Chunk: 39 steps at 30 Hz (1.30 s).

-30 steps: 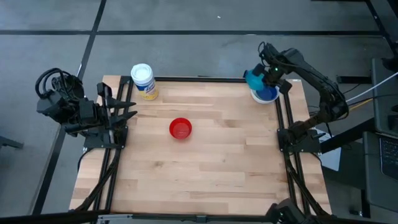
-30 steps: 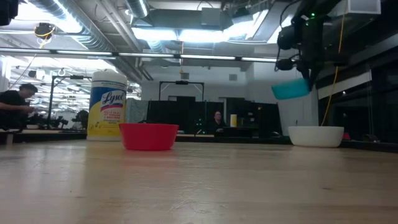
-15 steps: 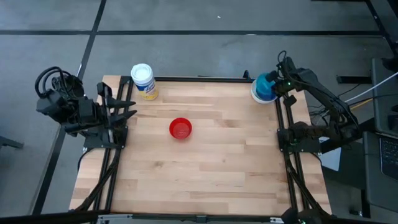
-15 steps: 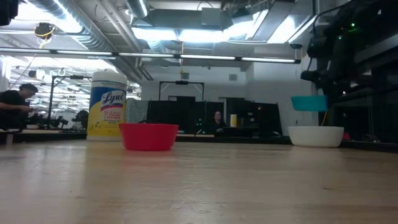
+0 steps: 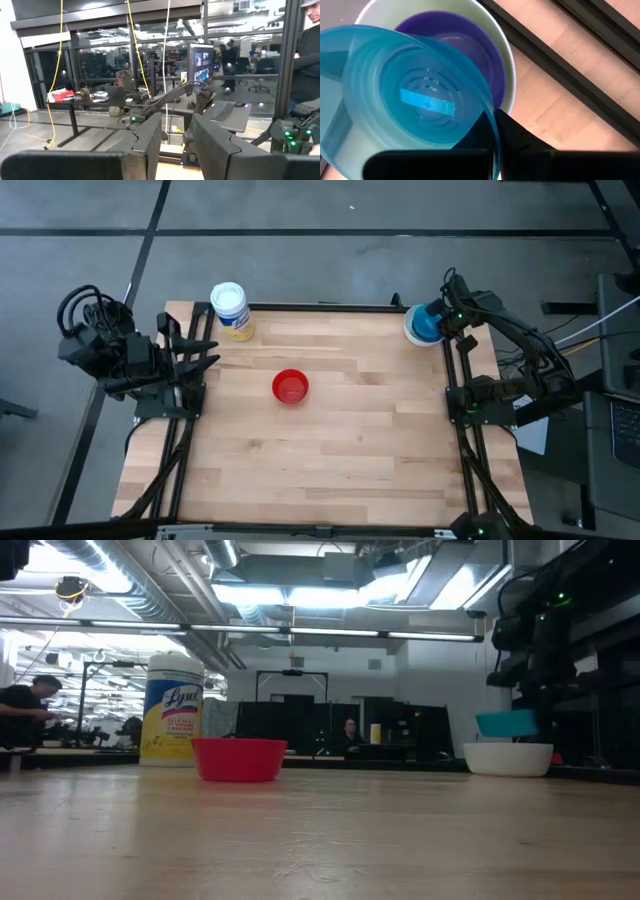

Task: Nest bowls inside each other
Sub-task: Stack the light blue bowl on top of the dark blue bowl

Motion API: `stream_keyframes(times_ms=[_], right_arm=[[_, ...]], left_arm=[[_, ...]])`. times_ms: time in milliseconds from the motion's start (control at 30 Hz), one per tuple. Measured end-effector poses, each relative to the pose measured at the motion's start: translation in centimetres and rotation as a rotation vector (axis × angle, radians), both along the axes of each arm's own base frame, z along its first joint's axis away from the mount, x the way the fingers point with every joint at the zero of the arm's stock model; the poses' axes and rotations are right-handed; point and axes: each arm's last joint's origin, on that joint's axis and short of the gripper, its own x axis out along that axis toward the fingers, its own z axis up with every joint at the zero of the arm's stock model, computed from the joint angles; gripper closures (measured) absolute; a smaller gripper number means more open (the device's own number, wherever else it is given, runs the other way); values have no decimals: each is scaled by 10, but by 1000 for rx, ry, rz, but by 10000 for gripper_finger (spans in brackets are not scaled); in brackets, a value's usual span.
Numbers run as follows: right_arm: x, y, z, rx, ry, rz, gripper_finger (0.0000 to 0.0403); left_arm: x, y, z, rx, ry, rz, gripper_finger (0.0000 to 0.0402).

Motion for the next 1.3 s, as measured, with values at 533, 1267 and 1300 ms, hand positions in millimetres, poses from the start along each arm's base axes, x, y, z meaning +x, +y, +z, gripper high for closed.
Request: stream_keyframes(times_ms=[533, 1267, 1300], right_arm=[[2, 0, 0, -39, 87, 12, 275], [25, 6, 16, -267, 114, 207, 306], [25, 6, 16, -268, 117, 205, 312]], left_arm=[[0, 0, 0, -3, 0, -1, 296], [2, -3, -1, 8, -3, -25, 296], [2, -3, -1, 8, -3, -25, 296]])
